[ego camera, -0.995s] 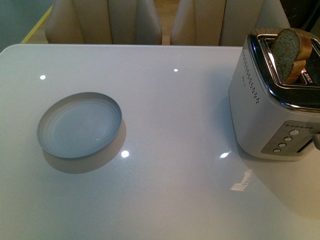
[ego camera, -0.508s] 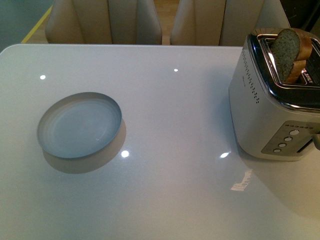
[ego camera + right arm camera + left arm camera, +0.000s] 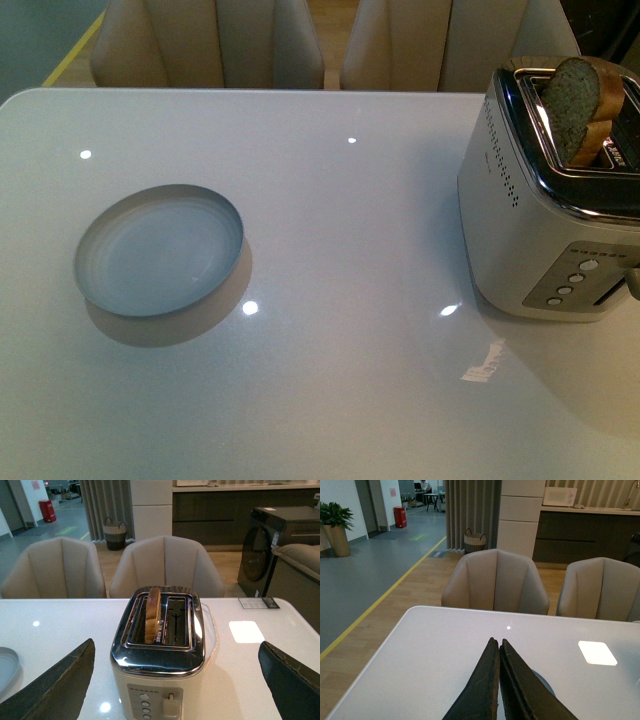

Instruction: Left arm holds plate, right arm toasts bread

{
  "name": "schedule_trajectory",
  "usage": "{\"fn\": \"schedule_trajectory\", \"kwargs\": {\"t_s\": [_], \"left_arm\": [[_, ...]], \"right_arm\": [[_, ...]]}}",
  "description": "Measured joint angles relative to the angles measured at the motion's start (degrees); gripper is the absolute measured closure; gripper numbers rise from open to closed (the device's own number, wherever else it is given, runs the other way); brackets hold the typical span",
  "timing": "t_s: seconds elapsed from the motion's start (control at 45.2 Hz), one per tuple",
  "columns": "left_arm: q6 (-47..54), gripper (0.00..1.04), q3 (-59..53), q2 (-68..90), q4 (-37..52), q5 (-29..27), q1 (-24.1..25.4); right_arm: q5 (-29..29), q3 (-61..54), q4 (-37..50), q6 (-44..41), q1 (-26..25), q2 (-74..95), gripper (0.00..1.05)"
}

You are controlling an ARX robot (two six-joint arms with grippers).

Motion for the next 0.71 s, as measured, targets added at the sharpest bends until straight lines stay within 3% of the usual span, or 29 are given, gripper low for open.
{"fn": "schedule_trajectory", "kwargs": {"t_s": [0.111, 0.199, 0.619, 0.707], "left_arm": [[0.0, 1.02, 0.0, -1.2, -1.2, 0.0, 0.0], [0.1, 1.02, 0.0, -9.0, -10.5, 0.0, 0.0], [0.1, 1.02, 0.0, -10.8, -11.1, 0.0, 0.0], [0.1, 0.91, 0.0, -10.8, -11.1, 0.0, 0.0]], "right_arm": [[0.0, 0.0, 0.0, 0.0, 0.0, 0.0, 0.09], [0.0, 0.0, 0.0, 0.0, 0.0, 0.0, 0.09], [0.0, 0.0, 0.0, 0.0, 0.0, 0.0, 0.09], [0.0, 0.0, 0.0, 0.0, 0.0, 0.0, 0.09]]}}
